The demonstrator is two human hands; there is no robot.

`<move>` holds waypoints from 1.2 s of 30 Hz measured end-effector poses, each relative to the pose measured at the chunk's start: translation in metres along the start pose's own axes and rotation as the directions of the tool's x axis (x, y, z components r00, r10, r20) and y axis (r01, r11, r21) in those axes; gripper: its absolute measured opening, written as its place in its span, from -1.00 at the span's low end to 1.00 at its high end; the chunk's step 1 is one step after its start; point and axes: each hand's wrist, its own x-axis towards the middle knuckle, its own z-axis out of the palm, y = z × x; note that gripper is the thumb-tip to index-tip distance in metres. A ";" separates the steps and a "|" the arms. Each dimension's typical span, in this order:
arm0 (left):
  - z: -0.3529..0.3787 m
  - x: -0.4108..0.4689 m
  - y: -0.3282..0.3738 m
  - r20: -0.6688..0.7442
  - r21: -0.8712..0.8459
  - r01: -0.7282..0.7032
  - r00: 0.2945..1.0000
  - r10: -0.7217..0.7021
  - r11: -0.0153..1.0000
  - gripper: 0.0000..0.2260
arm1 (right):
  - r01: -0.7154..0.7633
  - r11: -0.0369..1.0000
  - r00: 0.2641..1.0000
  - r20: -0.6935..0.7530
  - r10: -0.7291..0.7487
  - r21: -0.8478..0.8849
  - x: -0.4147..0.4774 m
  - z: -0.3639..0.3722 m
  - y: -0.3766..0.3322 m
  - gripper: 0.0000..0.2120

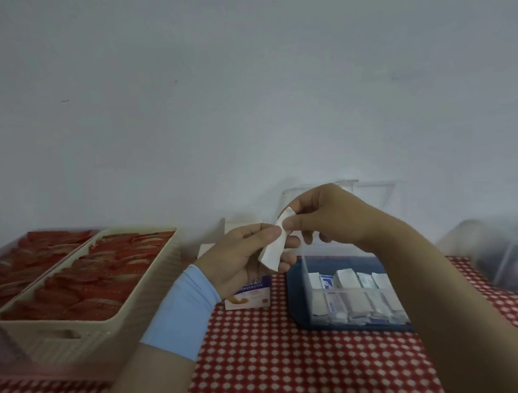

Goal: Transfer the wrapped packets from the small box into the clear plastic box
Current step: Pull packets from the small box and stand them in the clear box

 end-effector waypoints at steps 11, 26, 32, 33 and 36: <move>0.042 0.022 0.000 0.009 0.924 -0.130 0.947 0.320 0.359 -0.74 | -0.161 0.842 0.976 0.045 0.214 -0.515 -0.001 -0.058 0.042 -0.87; 0.052 0.036 -0.037 0.344 0.911 -0.333 0.939 0.003 -0.242 -0.58 | -0.103 0.721 0.920 0.211 0.332 -0.685 0.016 -0.003 0.075 -0.87; 0.062 0.040 -0.043 0.327 0.873 -0.332 0.942 -0.076 -0.358 -0.67 | -0.059 0.588 0.928 0.172 0.330 -0.807 0.016 0.006 0.078 -0.84; 0.063 0.040 -0.044 0.320 0.873 -0.327 0.944 -0.079 -0.361 -0.66 | -0.056 0.594 0.931 0.173 0.321 -0.802 0.017 0.006 0.080 -0.86; 0.062 0.040 -0.047 0.294 0.888 -0.308 0.951 -0.092 -0.340 -0.66 | -0.024 0.613 0.936 0.199 0.292 -0.790 0.014 0.002 0.079 -0.86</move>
